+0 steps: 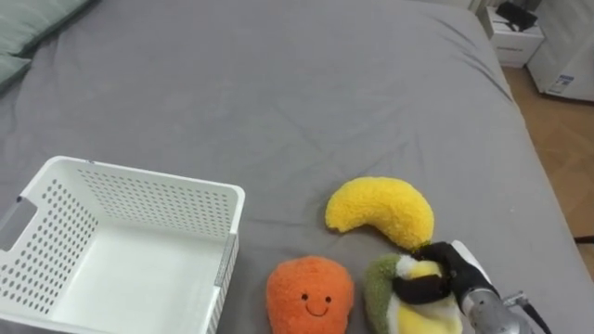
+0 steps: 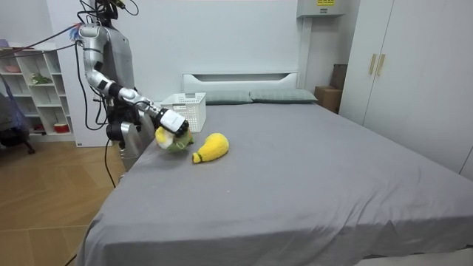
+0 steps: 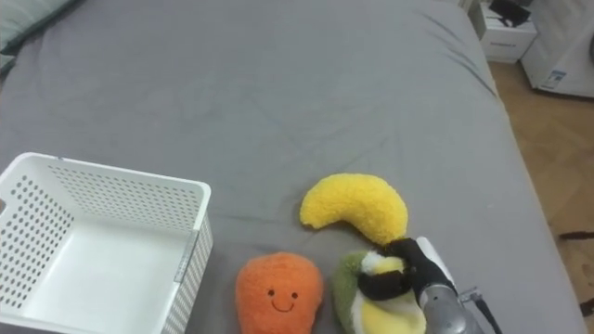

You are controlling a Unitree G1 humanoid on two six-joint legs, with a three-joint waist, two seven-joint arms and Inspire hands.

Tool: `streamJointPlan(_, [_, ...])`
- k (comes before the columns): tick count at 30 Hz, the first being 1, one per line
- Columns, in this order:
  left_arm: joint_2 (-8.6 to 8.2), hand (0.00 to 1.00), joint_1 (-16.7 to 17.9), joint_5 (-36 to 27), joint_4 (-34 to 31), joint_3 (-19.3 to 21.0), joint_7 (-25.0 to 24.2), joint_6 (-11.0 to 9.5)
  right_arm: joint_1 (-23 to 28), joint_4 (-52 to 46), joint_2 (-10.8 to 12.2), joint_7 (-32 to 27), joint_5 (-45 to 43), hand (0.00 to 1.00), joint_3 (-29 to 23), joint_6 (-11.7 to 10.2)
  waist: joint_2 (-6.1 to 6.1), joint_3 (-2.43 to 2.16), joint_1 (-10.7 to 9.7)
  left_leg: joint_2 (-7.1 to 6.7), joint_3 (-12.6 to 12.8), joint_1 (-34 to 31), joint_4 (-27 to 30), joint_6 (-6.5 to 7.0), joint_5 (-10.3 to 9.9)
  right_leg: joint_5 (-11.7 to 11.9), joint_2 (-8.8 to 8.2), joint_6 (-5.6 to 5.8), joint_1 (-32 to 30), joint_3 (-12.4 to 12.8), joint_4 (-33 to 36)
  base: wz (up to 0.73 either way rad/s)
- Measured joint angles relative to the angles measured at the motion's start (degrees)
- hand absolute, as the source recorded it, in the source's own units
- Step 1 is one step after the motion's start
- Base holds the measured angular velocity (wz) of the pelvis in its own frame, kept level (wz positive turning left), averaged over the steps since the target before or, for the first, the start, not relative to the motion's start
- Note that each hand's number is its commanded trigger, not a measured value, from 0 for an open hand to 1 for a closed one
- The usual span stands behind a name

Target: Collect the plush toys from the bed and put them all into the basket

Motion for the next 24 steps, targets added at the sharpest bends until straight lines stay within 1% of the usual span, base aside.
streamJointPlan(1, [0.02, 0.0, -0.12, 0.0, 0.28, 0.0, 0.01, 0.0, 0.02, -3.73, -0.25, 0.1, 0.14, 1.0, 0.0, 0.01, -0.07, -0.05, 0.07, 0.0, 0.07, 0.0, -0.07, 0.03, 0.02, 0.01, 0.02, 0.01, -0.13, 0.11, 0.02, -0.05])
streamJointPlan(4, [0.04, 0.0, -0.61, 0.0, 1.16, 0.02, 0.04, 0.0, -0.4, -8.98, -1.17, 0.07, 1.43, 1.0, -0.19, -0.12, -0.15, -0.18, 0.2, -0.01, 0.06, 0.05, -0.13, 0.04, 0.01, 0.05, 0.02, 0.06, -0.13, 0.29, 0.0, 0.0])
streamJointPlan(6, [0.03, 0.0, -0.66, -0.02, 1.22, 0.02, 0.04, 0.03, -0.46, -10.8, -1.3, -0.09, 1.79, 1.0, -0.32, -0.04, -0.11, -0.2, 0.29, 0.02, 0.07, 0.11, -0.2, 0.04, 0.02, 0.07, 0.05, 0.05, -0.16, 0.43, 0.05, -0.02])
streamJointPlan(7, [-0.02, 0.0, -0.65, -0.02, 1.22, -0.02, 0.04, 0.04, -0.45, -12.13, -1.29, -0.09, 1.65, 1.0, -0.25, 0.4, 0.06, -0.28, 0.32, 0.02, 0.21, 0.12, -0.25, 0.05, 0.02, 0.07, 0.07, 0.05, -0.24, 0.55, 0.14, -0.05])
streamJointPlan(11, [-0.07, 0.0, -0.48, -0.02, 1.2, -0.02, 0.0, 0.04, -0.45, -15.48, -1.53, -0.09, 1.81, 1.0, -0.27, 0.41, 0.27, -0.31, 0.33, 0.01, 0.32, 0.07, -0.26, 0.06, 0.03, 0.07, 0.08, 0.05, -0.17, 0.58, 0.16, -0.01])
streamJointPlan(13, [-0.07, 0.0, -0.5, -0.02, 1.16, -0.02, -0.05, 0.02, -0.46, -18.33, -1.72, -0.05, 2.47, 1.0, -0.27, 0.49, 0.28, -0.35, 0.92, 0.01, 0.36, -0.02, -0.28, 0.06, 0.03, 0.07, 0.07, 0.05, -0.05, 0.54, 0.19, 0.0])
streamJointPlan(15, [-0.07, 0.0, -0.54, -0.02, 1.16, -0.02, -0.04, -0.02, -0.67, -20.4, -1.74, -0.06, 3.89, 1.0, -0.27, 0.49, 0.23, -0.38, 1.08, 0.01, 0.34, -0.02, -0.28, 0.06, 0.03, 0.07, 0.06, 0.06, -0.03, 0.39, 0.19, 0.0])
streamJointPlan(24, [0.04, 0.0, -0.74, -0.01, 1.36, -0.3, 0.02, -1.2, -5.5, -21.63, -1.7, -0.2, 8.13, 1.0, -0.19, 0.46, -0.17, -0.46, 2.21, -0.06, -0.13, -0.17, -0.25, 0.13, 0.09, 0.08, -0.04, 0.09, 0.16, -0.37, 0.07, 0.03])
